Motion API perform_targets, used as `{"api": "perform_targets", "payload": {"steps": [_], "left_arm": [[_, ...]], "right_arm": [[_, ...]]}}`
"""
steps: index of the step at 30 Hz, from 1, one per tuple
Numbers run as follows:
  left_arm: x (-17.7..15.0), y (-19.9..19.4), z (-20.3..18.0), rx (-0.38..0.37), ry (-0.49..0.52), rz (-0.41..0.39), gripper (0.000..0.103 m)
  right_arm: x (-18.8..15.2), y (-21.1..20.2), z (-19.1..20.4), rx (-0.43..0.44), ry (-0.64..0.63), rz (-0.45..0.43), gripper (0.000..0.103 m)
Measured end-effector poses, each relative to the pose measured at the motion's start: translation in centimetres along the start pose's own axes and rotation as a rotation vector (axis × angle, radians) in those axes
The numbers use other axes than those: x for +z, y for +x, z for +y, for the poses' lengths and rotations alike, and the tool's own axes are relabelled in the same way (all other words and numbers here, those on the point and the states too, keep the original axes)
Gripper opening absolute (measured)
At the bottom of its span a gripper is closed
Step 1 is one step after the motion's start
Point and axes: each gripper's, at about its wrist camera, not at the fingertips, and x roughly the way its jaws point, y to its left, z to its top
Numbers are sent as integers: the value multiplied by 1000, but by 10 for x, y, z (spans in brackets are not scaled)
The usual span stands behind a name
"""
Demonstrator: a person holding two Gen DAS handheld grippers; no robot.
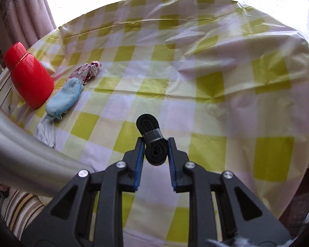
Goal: Organize soft objects
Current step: 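Carry grey pouch and black hair tie into the box and open both tools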
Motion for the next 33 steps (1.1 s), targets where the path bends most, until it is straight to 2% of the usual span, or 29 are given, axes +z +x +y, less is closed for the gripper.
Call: {"api": "perform_targets", "payload": {"steps": [1, 2, 3, 5, 6, 11, 13, 14, 15, 17, 19, 25, 33], "left_arm": [[0, 5, 4, 17, -22, 24, 10], [0, 11, 8, 28, -35, 47, 22], [0, 16, 10, 25, -40, 69, 41], [-1, 25, 8, 34, -28, 109, 64], [-1, 28, 5, 35, -15, 115, 64], [-1, 58, -1, 135, 36, 223, 64], [-4, 63, -7, 160, 81, 237, 63], [-4, 63, -10, 170, 100, 240, 48], [-5, 63, -14, 173, 127, 245, 15], [-7, 62, -19, 188, 152, 245, 15], [-9, 55, -23, 168, 160, 235, 14], [-13, 15, -45, 186, 194, 149, 14], [-29, -25, -80, 153, 196, 97, 14]], "right_arm": [[-9, -10, 0, -11, 15, -8, 26], [-18, -22, 0, -21, 27, -16, 26], [-26, -33, 1, -25, 40, -23, 26], [-44, -54, 7, -50, 53, -28, 26], [-53, -63, 10, -64, 57, -30, 26], [-91, -102, 28, -95, 104, -53, 25], [-102, -114, 37, -120, 107, -59, 26], [-108, -119, 41, -136, 111, -62, 26], [-113, -124, 45, -146, 115, -64, 25], [-123, -130, 50, -150, 129, -67, 26], [-131, -134, 54, -146, 146, -61, 26], [-149, -143, 63, -130, 177, -65, 25], [-164, -159, 66, -135, 199, -81, 25]]}}
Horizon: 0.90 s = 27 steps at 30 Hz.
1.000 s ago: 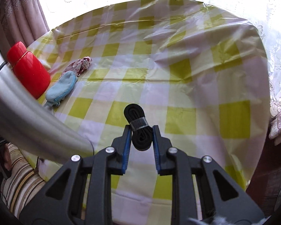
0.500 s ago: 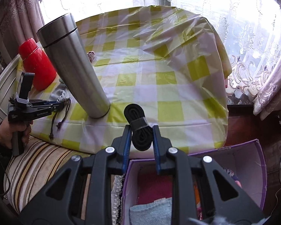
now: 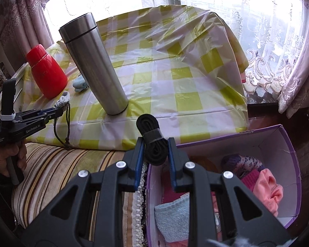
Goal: Organize soft objects
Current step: 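Carry grey pouch and black hair tie into the box and open both tools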
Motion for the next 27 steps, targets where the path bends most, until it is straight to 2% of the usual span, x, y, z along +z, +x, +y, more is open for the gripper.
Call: {"api": "perform_targets", "payload": {"steps": [5, 13, 27], "left_arm": [[-6, -23, -21, -61, 7, -37, 14], [-8, -60, -62, -228, 37, -116, 14], [-6, -71, -138, -422, 129, -112, 14]], "right_arm": [[-7, -12, -3, -26, 6, -10, 25], [-18, -37, -16, -76, 32, -40, 25], [-29, -69, -54, -207, 103, -69, 25]]}}
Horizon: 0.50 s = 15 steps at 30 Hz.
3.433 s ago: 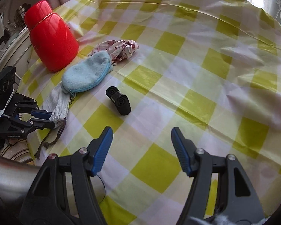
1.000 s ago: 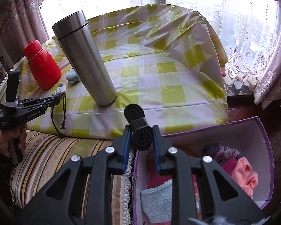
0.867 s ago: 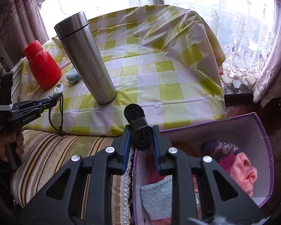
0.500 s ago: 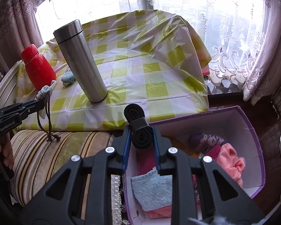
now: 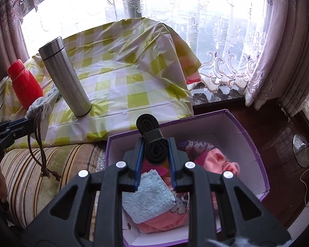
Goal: Organize soft objects
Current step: 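Carry grey pouch and black hair tie into the box and open both tools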
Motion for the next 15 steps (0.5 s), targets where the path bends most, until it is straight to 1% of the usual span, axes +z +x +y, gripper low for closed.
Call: {"api": "perform_targets", "payload": {"steps": [4, 12, 13, 14, 15], "left_arm": [[3, 10, -22, -50, 29, 18, 15], [6, 23, -55, -120, 78, 42, 16], [6, 24, -58, -134, 78, 44, 17], [7, 27, -61, -151, 78, 52, 22], [7, 29, -63, -164, 78, 63, 30]], "right_arm": [[-2, -5, -16, -32, 28, -4, 25], [-7, -10, -39, -69, 74, -4, 26], [-8, -11, -41, -78, 77, -4, 26], [-8, -11, -43, -87, 79, -3, 26], [-8, -11, -45, -96, 84, 2, 27]]}}
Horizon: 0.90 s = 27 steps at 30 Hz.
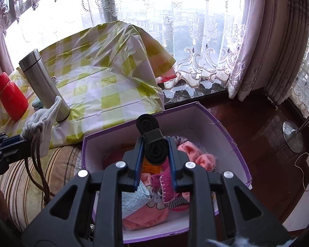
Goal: Organize soft objects
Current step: 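Carry grey pouch and black hair tie into the box and open both tools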
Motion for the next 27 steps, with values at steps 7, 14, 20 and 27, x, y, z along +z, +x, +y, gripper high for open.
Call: {"api": "perform_targets", "payload": {"steps": [7, 14, 20, 27], "left_arm": [[-3, 7, 0, 15, -4, 20, 58], [-7, 6, 16, 137, -26, 40, 58], [-11, -1, 43, 215, -60, 42, 58], [-15, -15, 84, 303, -129, 35, 58]], "right_arm": [[-3, 2, -8, -12, 30, 14, 63], [-2, 7, 0, 18, 19, 29, 63], [8, 15, 9, 42, 0, 38, 63], [31, 33, 31, 98, -41, 45, 63]]}}
